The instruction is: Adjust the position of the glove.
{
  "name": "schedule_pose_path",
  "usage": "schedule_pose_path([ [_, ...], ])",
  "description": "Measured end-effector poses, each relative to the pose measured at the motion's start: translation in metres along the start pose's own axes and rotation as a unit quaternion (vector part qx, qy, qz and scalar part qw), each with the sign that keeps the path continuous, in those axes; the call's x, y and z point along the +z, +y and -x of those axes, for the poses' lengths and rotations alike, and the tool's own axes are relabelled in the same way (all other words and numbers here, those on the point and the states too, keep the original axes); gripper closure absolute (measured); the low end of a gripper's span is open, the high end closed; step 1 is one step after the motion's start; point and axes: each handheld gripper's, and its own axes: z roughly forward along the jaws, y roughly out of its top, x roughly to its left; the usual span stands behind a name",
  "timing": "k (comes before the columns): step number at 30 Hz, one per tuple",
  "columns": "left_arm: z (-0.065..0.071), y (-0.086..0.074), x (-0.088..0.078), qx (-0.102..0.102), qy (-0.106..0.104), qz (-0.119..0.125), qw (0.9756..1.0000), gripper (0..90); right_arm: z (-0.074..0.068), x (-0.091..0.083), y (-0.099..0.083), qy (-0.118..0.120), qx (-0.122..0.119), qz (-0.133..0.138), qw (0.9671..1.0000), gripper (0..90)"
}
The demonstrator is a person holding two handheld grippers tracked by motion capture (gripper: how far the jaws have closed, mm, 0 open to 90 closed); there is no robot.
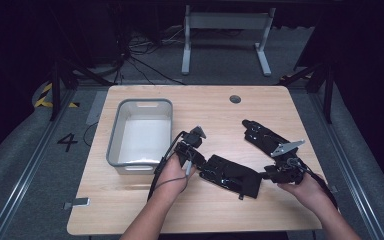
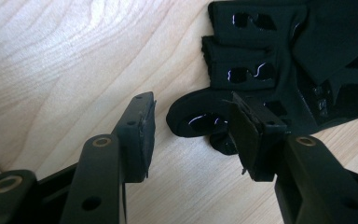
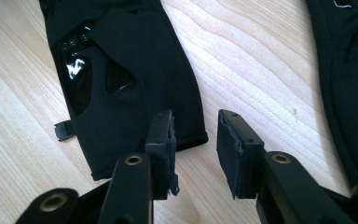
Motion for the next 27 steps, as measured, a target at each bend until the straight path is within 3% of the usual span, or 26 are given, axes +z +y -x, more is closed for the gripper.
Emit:
schedule_pose_path([
  [6,0.000,0.001,0.007,0.002,-0.003,-0.013,0.9999,52.9,0.001,0.006,0.000,0.000,0.003,-0.005,1.0000,66.6],
  [15,0.006,0.004,0.018,0.026,0.025,-0.036,0.9987,59.1,0.000,0.009,0.001,0.002,0.002,-0.008,1.0000,66.0],
  [21,0.009,0.003,0.019,0.027,0.034,-0.040,0.9983,62.1,0.002,0.010,0.003,-0.002,0.007,-0.005,1.0000,65.2],
  [27,0.013,0.003,0.019,0.032,0.045,-0.043,0.9975,64.0,0.007,0.023,0.004,-0.002,0.023,-0.015,0.9996,58.5],
])
